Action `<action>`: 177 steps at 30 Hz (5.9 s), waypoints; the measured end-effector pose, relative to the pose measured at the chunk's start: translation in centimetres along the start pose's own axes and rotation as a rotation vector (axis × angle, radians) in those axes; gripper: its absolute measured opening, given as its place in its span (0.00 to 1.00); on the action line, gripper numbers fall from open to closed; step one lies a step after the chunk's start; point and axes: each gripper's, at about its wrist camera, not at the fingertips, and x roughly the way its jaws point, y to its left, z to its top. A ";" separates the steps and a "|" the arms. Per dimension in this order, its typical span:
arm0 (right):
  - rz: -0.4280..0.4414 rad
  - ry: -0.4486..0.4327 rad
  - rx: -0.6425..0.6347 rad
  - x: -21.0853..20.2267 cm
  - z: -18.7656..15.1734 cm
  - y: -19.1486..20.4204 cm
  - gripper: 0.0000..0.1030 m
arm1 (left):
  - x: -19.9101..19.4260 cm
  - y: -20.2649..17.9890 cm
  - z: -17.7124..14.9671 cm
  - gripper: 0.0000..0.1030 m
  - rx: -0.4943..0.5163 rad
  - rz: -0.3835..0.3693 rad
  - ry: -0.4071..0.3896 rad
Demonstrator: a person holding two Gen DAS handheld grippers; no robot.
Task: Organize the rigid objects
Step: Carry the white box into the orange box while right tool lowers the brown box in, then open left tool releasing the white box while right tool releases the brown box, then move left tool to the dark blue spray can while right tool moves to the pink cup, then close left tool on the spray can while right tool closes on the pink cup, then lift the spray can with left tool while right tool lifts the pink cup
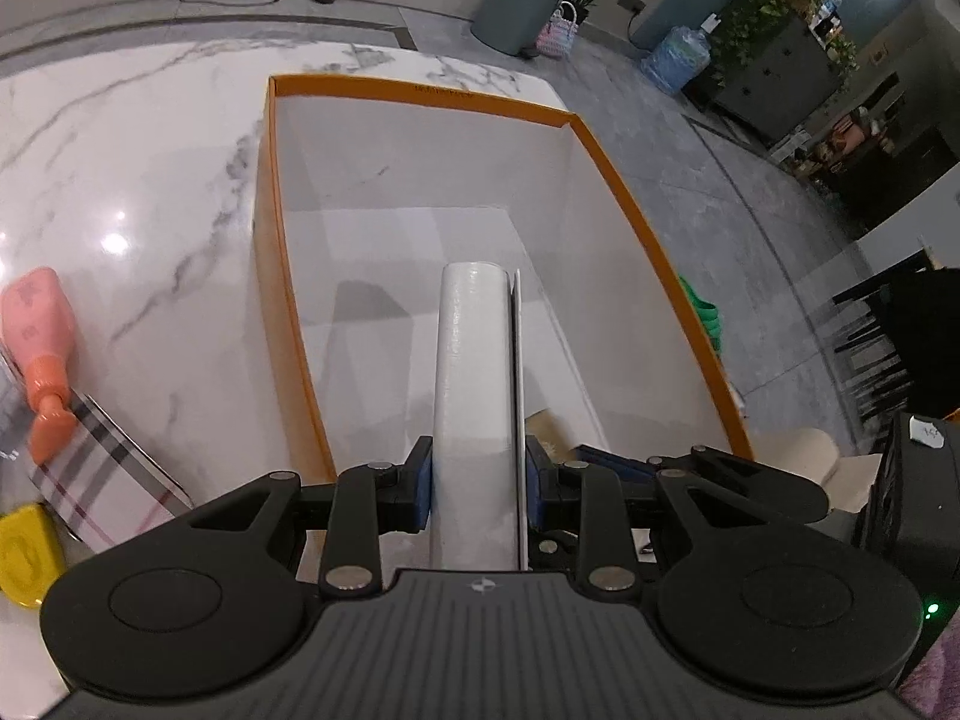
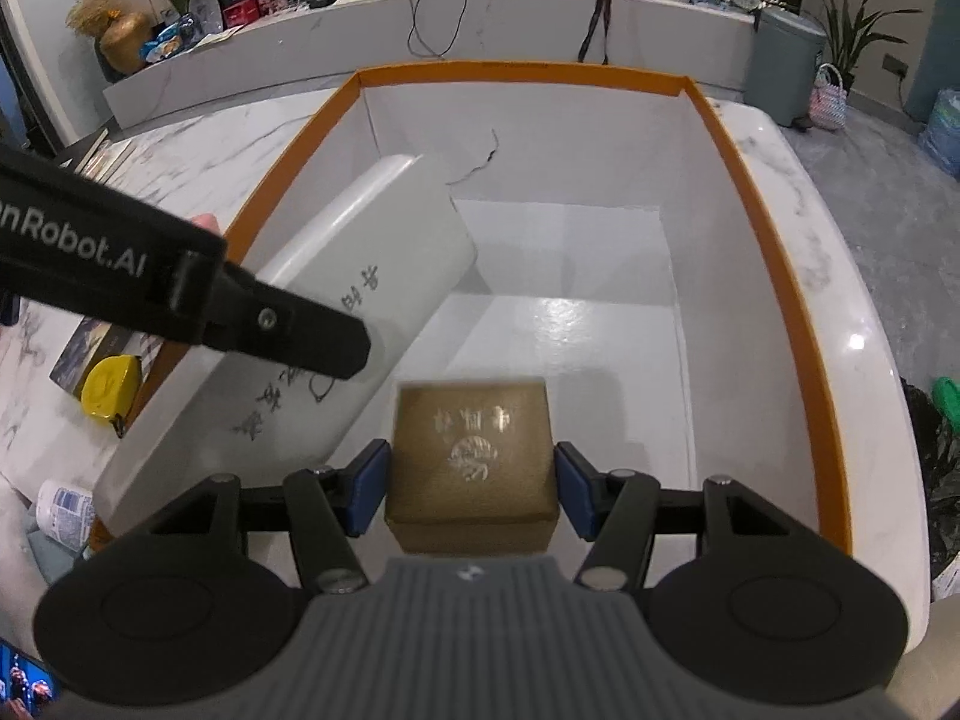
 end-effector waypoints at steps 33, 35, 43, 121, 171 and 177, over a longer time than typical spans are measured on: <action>0.121 -0.013 -0.087 1.9 0.5 2.0 0.16 | -4.9 0.3 -1.4 0.39 0.049 0.064 -0.153; 0.113 -0.017 -0.100 1.7 0.6 2.4 0.16 | -5.6 0.8 -1.7 0.48 0.047 0.079 -0.180; 0.057 -0.086 -0.120 -0.1 0.7 3.9 0.19 | -8.3 2.6 -4.0 0.83 0.088 0.177 -0.342; 0.168 -0.025 -0.042 0.6 -6.7 12.5 0.50 | -4.2 10.7 -12.7 0.73 -0.008 0.242 -0.070; 0.137 -0.044 -0.216 1.7 -5.4 17.1 0.60 | -5.6 12.4 -12.7 0.60 -0.007 0.307 -0.035; 0.124 -0.064 -0.242 2.1 -5.1 17.6 0.64 | -5.5 13.0 -12.7 0.60 -0.037 0.279 -0.038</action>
